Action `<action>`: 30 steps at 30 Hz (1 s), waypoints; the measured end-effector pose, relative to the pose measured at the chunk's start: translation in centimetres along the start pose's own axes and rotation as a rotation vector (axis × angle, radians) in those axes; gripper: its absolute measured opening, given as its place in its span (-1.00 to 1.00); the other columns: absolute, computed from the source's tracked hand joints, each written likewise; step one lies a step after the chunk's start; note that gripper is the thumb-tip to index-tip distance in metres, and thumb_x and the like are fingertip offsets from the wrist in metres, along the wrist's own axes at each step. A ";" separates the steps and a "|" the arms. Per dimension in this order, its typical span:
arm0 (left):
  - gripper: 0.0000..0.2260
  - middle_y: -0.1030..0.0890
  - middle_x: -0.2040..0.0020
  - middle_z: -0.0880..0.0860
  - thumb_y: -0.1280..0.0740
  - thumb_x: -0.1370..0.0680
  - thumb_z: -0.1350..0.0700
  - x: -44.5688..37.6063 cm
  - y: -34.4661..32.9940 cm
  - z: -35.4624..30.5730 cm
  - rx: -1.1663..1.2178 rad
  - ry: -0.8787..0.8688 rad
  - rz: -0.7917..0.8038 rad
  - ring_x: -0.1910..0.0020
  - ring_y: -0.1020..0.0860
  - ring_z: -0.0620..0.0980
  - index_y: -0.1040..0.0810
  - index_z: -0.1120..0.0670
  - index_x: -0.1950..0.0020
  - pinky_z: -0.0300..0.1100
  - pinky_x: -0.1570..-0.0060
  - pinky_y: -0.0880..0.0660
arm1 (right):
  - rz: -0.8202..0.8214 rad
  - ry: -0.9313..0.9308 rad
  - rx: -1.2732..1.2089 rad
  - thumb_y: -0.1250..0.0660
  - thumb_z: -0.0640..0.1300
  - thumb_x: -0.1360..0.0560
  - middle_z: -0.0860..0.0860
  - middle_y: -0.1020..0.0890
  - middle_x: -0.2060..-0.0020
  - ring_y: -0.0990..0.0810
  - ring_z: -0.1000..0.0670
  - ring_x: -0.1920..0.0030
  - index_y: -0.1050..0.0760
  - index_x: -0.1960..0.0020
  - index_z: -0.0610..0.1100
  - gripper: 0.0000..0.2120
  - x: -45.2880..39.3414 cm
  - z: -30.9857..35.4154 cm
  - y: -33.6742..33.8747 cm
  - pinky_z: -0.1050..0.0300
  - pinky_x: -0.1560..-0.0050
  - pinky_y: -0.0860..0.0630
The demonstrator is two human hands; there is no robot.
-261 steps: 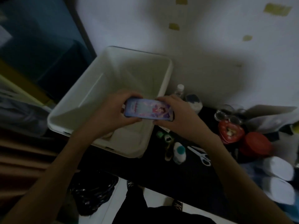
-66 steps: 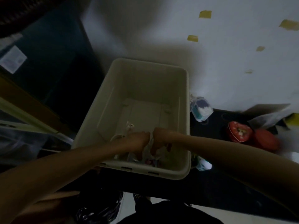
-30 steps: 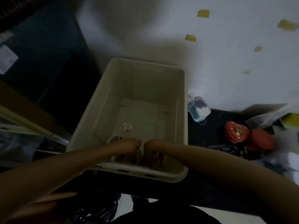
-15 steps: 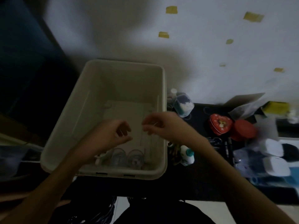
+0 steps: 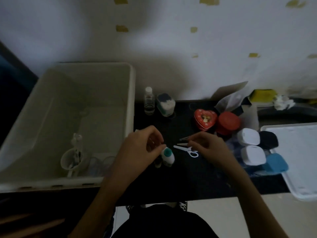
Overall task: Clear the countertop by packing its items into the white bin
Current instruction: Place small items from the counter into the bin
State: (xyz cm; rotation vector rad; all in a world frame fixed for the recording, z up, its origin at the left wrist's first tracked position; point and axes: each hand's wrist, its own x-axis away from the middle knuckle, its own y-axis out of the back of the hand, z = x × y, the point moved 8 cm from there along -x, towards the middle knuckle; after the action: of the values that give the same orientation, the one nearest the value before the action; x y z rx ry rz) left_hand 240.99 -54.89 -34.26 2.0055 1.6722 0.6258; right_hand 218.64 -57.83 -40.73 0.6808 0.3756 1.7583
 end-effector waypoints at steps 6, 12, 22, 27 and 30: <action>-0.54 -0.46 -0.12 -0.02 -0.52 -0.37 0.10 -0.7 -8.7 8.0 -0.235 0.256 0.075 -0.01 -0.53 -0.04 -0.41 -0.04 -0.18 -0.01 -0.06 -0.54 | 0.113 -0.051 0.021 -0.46 -0.07 -0.46 0.14 -0.69 0.14 -0.65 0.26 0.15 -0.59 -0.03 0.02 -0.84 1.3 -6.8 -3.0 0.29 0.05 -0.60; -0.38 -0.50 -0.07 0.05 -0.58 -0.31 0.01 1.4 -11.7 13.6 -0.056 0.508 -0.086 -0.10 -0.55 0.11 -0.29 0.11 -0.19 -0.04 -0.05 -0.52 | 0.143 0.038 -0.002 -0.53 -0.08 -0.39 0.05 -0.63 -0.01 -0.63 0.10 0.08 -0.51 -0.23 -0.08 -0.56 0.3 -6.7 -5.9 0.22 0.01 -0.59; -0.19 -0.57 -0.28 0.09 -0.49 -0.21 0.01 0.1 -15.7 17.3 0.221 0.578 -0.121 -0.21 -0.57 0.14 -0.35 -0.07 -0.46 0.13 -0.16 -0.55 | 0.139 0.095 -0.024 -0.50 -0.02 -0.41 0.02 -0.59 -0.10 -0.61 0.10 0.05 -0.45 -0.24 -0.08 -0.54 -1.4 -5.9 -8.8 0.16 0.02 -0.60; -0.64 -0.67 -0.05 0.07 -0.46 -0.43 0.22 0.5 -14.6 16.7 0.171 0.600 -0.261 -0.06 -0.62 0.04 -0.57 0.08 -0.22 -0.07 -0.06 -0.57 | 0.131 0.057 -0.052 -0.49 -0.05 -0.44 0.01 -0.59 -0.11 -0.61 0.07 0.02 -0.47 -0.21 -0.07 -0.61 -1.1 -7.0 -8.3 0.20 0.01 -0.58; -0.80 -0.68 -0.01 0.08 -0.40 -0.51 0.21 0.9 -13.6 16.9 0.138 0.586 -0.338 -0.02 -0.64 0.07 -0.61 0.10 -0.13 0.03 -0.03 -0.59 | 0.080 0.054 -0.042 -0.47 -0.05 -0.46 0.02 -0.60 -0.10 -0.61 0.08 0.04 -0.49 -0.23 -0.11 -0.61 -1.4 -7.1 -7.6 0.23 -0.01 -0.55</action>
State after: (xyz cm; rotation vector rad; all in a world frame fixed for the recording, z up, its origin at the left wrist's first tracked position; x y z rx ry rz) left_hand 240.76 -52.71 -55.88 1.6505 2.3830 1.0624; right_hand 220.27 -56.27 -50.96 0.6263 0.3516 1.8580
